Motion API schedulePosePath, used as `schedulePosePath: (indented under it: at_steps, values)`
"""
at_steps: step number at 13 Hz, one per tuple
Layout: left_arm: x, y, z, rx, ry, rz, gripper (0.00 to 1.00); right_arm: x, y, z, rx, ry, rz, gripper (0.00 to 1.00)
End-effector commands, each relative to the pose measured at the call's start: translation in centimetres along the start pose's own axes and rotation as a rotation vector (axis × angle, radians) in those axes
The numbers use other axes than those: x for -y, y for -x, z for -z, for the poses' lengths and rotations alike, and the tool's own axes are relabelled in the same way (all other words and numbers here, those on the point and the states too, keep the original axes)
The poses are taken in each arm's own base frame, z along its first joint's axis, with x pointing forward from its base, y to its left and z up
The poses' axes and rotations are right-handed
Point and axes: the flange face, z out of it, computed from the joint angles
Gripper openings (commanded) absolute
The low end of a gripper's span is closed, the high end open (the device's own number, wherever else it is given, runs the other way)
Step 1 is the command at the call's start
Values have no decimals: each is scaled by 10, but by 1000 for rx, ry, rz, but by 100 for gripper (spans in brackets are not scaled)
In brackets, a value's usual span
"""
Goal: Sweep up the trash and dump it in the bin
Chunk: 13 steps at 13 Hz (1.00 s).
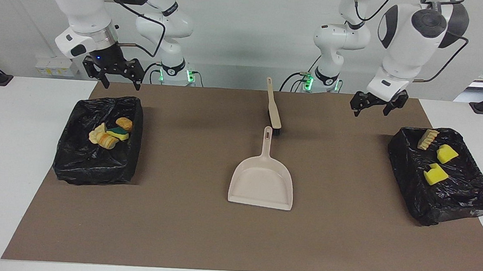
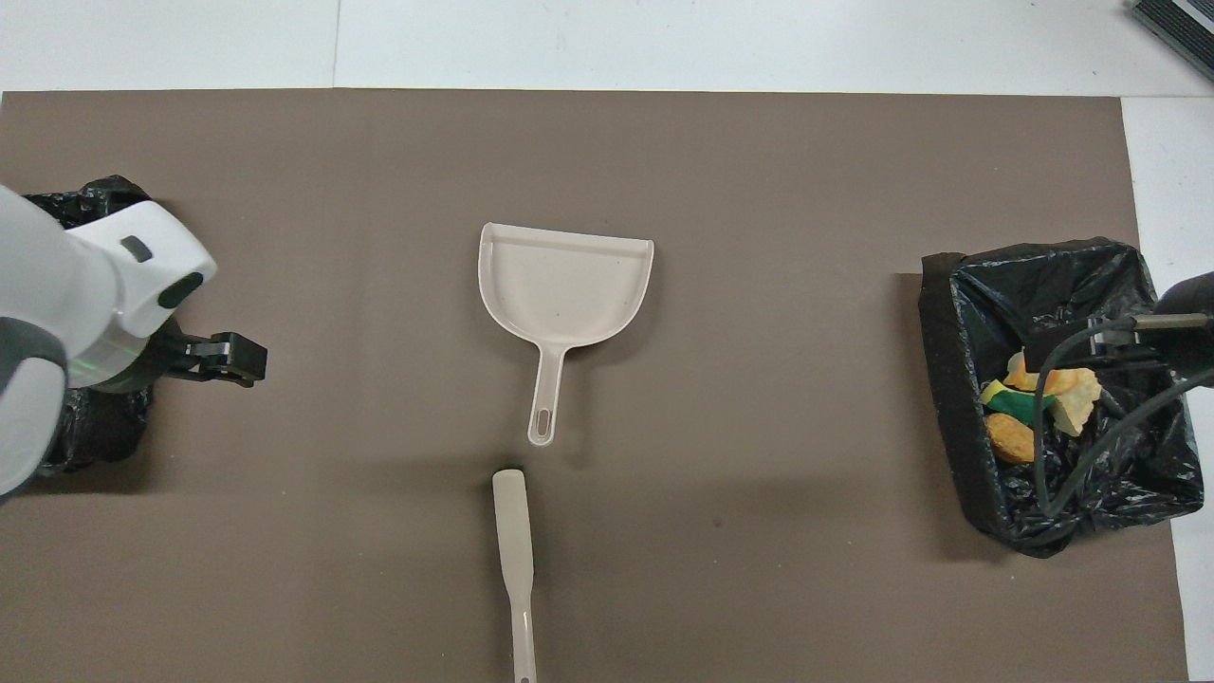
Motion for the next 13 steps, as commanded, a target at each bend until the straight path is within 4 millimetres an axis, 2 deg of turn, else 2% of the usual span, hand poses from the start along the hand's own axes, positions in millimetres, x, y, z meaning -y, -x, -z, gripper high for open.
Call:
schedulePosePath:
  at_steps: [1,4,7,13]
  values:
    - [25,3,55,-32,54,-43,100,-1,6,2,-2,-19,14,100]
    - [28,1,78,-27,48,-85,100,-1,5,1,-2,-19,11,100]
    - [24,2,86,-52,39,-91,100,-1,4,3,-15,-20,8,100]
    - [23,-5,73,-15,16,-86,100,-3,4,7,-9,1,9,100]
